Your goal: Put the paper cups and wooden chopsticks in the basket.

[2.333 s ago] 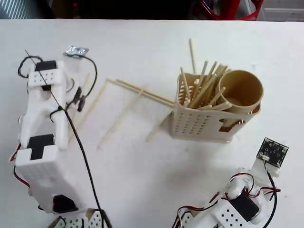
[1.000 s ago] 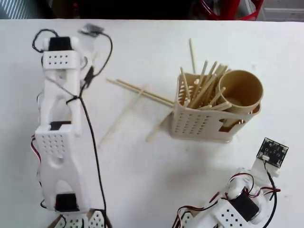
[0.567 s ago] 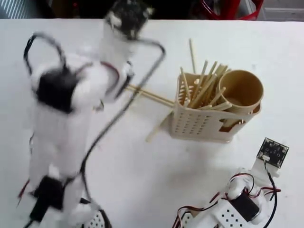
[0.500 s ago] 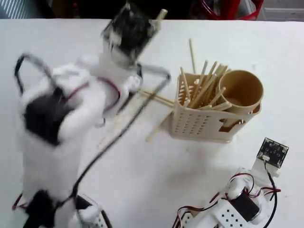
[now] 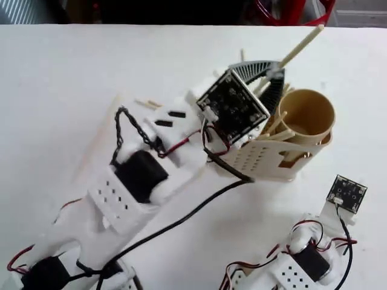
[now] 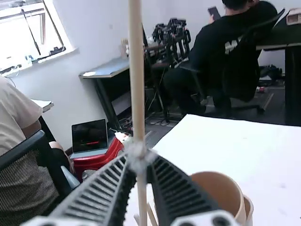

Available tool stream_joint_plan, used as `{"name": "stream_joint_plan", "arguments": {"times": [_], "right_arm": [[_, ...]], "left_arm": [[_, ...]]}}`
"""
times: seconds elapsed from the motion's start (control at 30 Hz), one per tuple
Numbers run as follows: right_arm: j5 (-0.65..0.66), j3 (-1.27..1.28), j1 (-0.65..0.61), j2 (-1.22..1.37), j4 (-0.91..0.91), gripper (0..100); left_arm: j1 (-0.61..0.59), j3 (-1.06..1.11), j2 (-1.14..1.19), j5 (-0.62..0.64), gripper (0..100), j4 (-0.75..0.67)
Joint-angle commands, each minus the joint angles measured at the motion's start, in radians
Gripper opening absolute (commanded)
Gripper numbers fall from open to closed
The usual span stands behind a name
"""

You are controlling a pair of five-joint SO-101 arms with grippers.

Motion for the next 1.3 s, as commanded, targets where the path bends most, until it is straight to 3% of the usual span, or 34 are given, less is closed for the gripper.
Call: {"name": "stream_joint_plan", "arguments": {"times": [0.0, 0.3, 0.53, 0.73, 0.9, 1.13, 1.27], "right_arm": [[0.002, 0.009, -0.005, -0.005, -0.016, 17.5], [0.002, 0.009, -0.007, -0.005, -0.016, 17.4], [0.002, 0.009, -0.007, -0.004, -0.016, 17.4], [0.002, 0.009, -0.01, -0.004, -0.016, 17.4], [0.002, 0.009, -0.007, -0.004, -0.016, 17.4], [0.002, 0.009, -0.008, -0.004, -0.016, 17.4], [0.002, 0.009, -0.01, -0.004, -0.016, 17.4]], "left_arm": [[0.012, 0.055, -0.021, 0.011, 2, -0.11], [0.005, 0.118, -0.021, 0.015, 4, -0.109], [0.002, 0.107, -0.024, 0.087, 8, -0.077], [-0.084, 0.109, -0.025, 0.094, 8, -0.075], [-0.265, 0.107, -0.03, 0.095, 8, -0.02], [-0.611, 0.175, -0.021, 0.087, 9, 0.305], [-0.704, 0.347, 0.042, 0.055, 12, 0.264]]}}
